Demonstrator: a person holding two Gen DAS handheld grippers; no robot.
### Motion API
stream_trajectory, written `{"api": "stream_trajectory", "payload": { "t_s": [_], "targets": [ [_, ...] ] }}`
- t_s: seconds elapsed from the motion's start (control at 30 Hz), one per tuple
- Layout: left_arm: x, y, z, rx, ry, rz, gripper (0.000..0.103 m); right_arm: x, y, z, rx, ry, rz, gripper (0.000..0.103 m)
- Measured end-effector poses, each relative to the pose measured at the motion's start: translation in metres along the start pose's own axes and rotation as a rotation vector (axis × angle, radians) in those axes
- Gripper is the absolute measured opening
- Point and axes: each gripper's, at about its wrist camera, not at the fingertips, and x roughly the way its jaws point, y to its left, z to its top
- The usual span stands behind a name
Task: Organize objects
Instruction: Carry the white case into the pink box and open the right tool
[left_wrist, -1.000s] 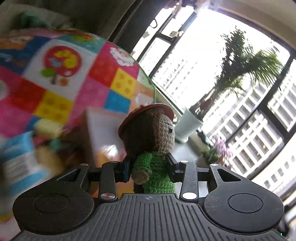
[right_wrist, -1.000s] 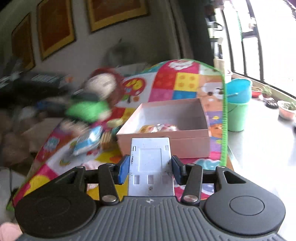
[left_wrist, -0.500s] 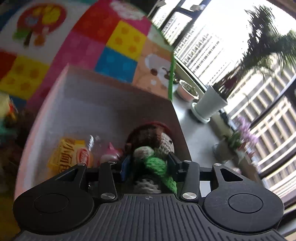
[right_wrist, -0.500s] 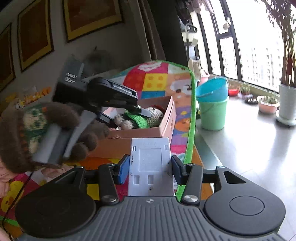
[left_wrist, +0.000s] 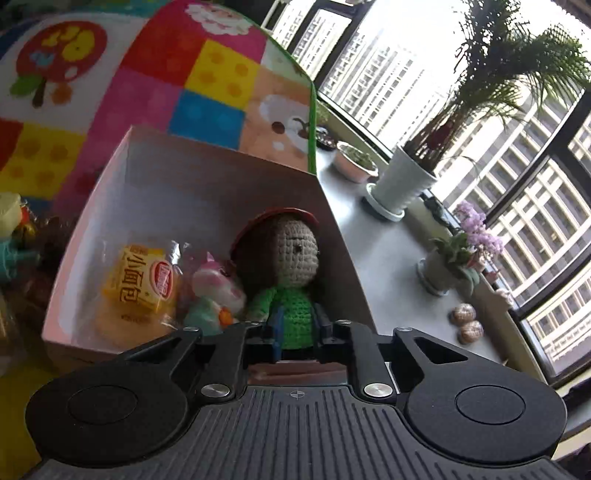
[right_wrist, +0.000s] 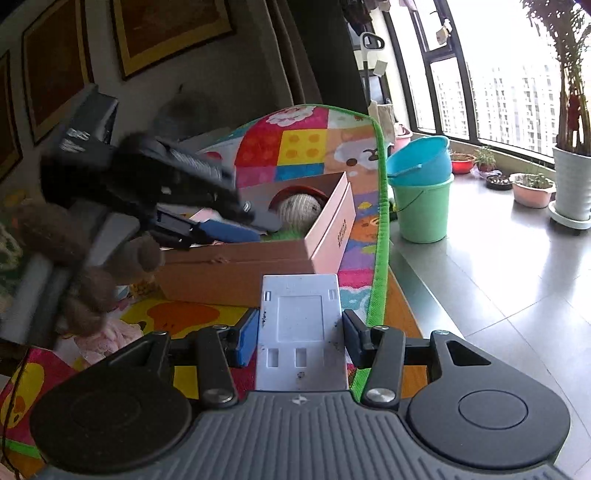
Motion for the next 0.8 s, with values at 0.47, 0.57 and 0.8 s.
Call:
{"api": "stream_trajectory", "payload": {
  "t_s": [0.47, 0.57, 0.8],
  "targets": [
    [-0.146, 0.058, -0.074, 0.161, -0.138, 0.152, 0.018, -0.004, 0.06, 0.075, -0.386, -0.121, 0.034, 0.047],
    [-0.16, 0.081, -0.077, 0.107, -0.156, 0.199, 0.018, 0.034, 0.098, 0.117, -0.592, -0.157, 0.0, 0.047],
    [-0.189, 0.126, -0.092, -0.018, -0.228, 0.228, 0.019, 0.115, 0.124, 0.162, -0.521, 0.045, -0.015, 0.078]
  ]
}}
